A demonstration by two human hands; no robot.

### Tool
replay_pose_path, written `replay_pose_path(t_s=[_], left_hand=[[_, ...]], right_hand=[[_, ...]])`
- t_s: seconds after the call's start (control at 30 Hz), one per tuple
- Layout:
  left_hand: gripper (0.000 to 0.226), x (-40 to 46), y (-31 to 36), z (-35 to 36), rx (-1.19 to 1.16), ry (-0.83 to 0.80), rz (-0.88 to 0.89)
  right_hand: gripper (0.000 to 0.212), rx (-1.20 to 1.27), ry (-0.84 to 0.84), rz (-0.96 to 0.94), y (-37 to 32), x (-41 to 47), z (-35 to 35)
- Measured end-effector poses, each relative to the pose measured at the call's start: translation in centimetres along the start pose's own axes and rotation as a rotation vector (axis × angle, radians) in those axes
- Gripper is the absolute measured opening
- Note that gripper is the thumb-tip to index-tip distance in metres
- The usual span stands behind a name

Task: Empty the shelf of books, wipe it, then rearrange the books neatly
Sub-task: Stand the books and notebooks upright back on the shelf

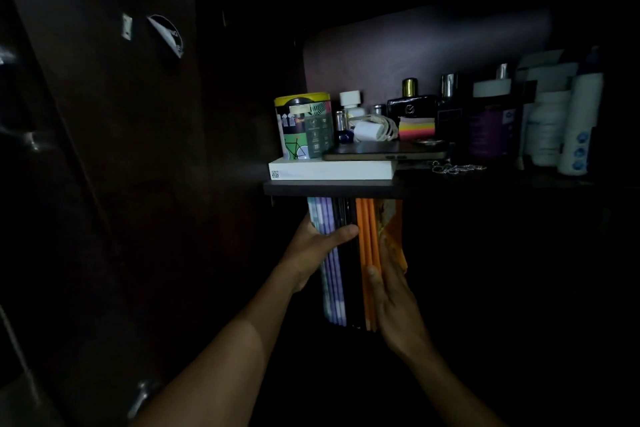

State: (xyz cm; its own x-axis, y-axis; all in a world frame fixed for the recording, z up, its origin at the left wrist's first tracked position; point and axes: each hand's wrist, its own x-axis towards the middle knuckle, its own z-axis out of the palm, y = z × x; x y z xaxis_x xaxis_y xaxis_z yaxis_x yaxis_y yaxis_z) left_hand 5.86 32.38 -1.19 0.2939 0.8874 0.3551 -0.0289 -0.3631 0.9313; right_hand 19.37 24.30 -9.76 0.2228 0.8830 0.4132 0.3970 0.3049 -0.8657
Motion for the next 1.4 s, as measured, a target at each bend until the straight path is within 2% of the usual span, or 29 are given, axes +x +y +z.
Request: replay_pose_path(t_s=[0.07, 0.2, 0.33, 0.43, 0.53, 0.6, 0.73, 0.8, 0.9, 0.97, 1.07, 1.17, 1.4], left_hand=[[0.082, -0.7, 0.9, -0.1, 0.066, 0.019, 0.007], [0.118, -3.7, 2.8, 0.1, 0.087, 0.098, -0.114], [0.117, -8.1, 5.9, 1.9, 0.084, 0.179, -0.237], [0.099, -12.8, 8.3, 4.8, 0.14, 0.235, -0.203], [0.071, -18.7, 10.9, 9.2, 0.115, 0.017, -0.129], [0.052, -22.3, 12.7, 12.4, 0.07, -0.182, -0.154], [0.037, -29.1, 15.3, 21.1, 0.007, -0.489, -0.129], [0.038, -32.7, 16.6, 25.8, -0.018, -0.679, -0.133], [0.056, -38.6, 18.4, 32.3, -0.024, -0.938, -0.108], [0.064, -43.2, 19.0, 37.0, -0.035, -1.103, -0.074], [0.054, -49.5, 20.3, 42.0, 0.009, -1.318, 0.008], [0.053, -54.2, 20.9, 45.1, 0.024, -1.451, 0.04], [0.045, -61.1, 21.8, 48.4, -0.023, -1.671, 0.117]], right_hand=[[0.058, 0.003, -0.013, -0.002, -0.5, -0.3, -0.1], [0.075, -0.116, -0.073, 0.058, -3.5, -1.6, -2.3], [0.074, -0.141, -0.149, 0.112, -8.5, -4.7, -6.1], [0.071, -0.13, -0.075, 0.112, -12.2, -8.6, -9.0], [0.067, -0.155, -0.001, 0.085, -14.2, -14.1, -13.2], [0.063, -0.153, 0.052, 0.135, -14.9, -18.3, -16.8], [0.055, -0.172, 0.2, 0.245, -16.4, -29.6, -25.9], [0.051, -0.249, 0.309, 0.275, -17.4, -35.9, -30.1], [0.038, -0.448, 0.441, 0.382, -19.2, -45.7, -35.3], [0.041, -0.605, 0.527, 0.475, -20.5, -52.8, -38.2], [0.044, -0.74, 0.582, 0.62, -22.7, -61.5, -40.8], [0.044, -0.825, 0.658, 0.717, -24.3, -67.7, -42.0], [0.036, -0.812, 0.888, 0.883, -26.6, -77.8, -41.4]])
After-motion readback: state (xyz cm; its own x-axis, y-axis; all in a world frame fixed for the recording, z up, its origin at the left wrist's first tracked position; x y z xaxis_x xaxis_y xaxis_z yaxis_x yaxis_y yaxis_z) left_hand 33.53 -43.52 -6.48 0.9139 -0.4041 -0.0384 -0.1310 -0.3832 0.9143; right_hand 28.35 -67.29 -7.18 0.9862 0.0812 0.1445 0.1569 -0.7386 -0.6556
